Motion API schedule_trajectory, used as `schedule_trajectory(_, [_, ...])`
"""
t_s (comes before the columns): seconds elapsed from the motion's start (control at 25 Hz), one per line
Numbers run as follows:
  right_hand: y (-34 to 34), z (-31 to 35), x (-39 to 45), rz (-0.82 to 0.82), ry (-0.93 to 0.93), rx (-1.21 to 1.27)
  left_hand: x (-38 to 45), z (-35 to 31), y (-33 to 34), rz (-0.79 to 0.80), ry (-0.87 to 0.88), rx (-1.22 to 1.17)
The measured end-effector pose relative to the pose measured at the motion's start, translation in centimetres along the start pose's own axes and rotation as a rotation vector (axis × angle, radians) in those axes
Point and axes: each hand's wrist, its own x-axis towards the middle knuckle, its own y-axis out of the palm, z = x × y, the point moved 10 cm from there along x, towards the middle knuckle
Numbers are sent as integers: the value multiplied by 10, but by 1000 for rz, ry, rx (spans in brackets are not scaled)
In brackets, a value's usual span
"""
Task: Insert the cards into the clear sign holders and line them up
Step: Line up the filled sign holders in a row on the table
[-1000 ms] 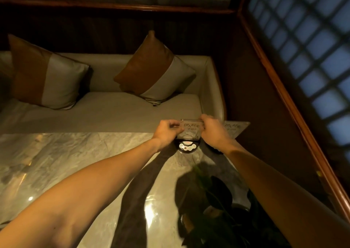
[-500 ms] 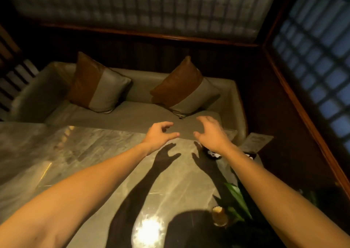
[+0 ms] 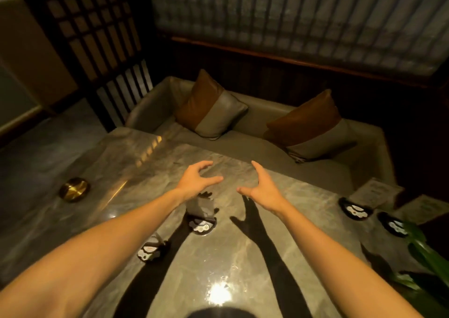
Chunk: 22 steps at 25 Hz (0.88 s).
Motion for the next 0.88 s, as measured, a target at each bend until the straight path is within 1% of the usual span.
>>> schedule_trajectory(0.12, [69,9,-2,91,0,14,-11,53,-14,70,-91,49])
schedule_trajectory(0.2, [104,11,-4,138,9,53,-15,78,-17,105,-116,63])
schedule_trajectory(0.32, [144,9,-2,183,5,70,-20,99,-25,74,-119,55])
schedule_trajectory(0.4, [157,0,6,154,11,25,-20,114,-24,72,-141,57])
schedule_trajectory(0.52, [154,-11,16,21,14,22,-15,130,-22,59,-162,74])
schedule_trajectory(0.56, [150,-15,18,-1,14,21,-13,132,-21,52,-154,73])
schedule_trajectory(0.72, [128,-27,11,-11,13,16,-11,121,0,83,-95,8])
schedule_trajectory(0.88, [80,-33,8,-51,37,85,1,80,26,124,-39,-31])
